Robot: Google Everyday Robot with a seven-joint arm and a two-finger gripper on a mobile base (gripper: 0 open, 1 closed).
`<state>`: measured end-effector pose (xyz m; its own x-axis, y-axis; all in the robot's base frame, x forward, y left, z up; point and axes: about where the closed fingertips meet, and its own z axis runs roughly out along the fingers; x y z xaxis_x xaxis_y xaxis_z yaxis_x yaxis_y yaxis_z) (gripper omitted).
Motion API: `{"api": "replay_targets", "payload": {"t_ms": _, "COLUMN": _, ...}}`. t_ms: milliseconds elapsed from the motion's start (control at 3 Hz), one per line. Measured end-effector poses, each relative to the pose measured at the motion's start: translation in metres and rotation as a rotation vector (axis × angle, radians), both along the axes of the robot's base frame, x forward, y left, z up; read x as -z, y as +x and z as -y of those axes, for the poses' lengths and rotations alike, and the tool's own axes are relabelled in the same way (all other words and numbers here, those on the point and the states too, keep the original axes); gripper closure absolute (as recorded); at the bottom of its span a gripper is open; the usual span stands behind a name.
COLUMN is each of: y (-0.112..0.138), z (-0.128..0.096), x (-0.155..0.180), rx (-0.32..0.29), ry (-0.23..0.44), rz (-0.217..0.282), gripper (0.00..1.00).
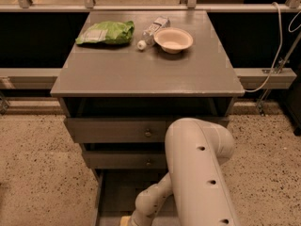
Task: Pick sponge from bottom drawer and place on counter
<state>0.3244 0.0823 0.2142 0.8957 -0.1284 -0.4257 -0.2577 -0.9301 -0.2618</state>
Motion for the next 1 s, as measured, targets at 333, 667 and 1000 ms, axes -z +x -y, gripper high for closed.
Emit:
{"api": "replay_targets", "payload": {"t_ms": 333, "y": 0.003, "z": -0.001, "x": -0.004, "rx": -0.003, "ry": -0.001, "rz": 0.008, "gripper": 0.0}}
{"api": "replay_targets", "payload": {"t_ms": 667, "y": 0.019, "z": -0.005, "x": 0.003, "rx": 0.02, "ry": -0.006, "rz": -0.003, "gripper": 0.0}}
{"api": "replay_targets", "payload": {"t_ms": 1000, "y": 0.045, "z": -0.007, "x": 0.016, "rx": 0.041, "ry": 0.021, "rz": 0.01, "gripper": 0.0}}
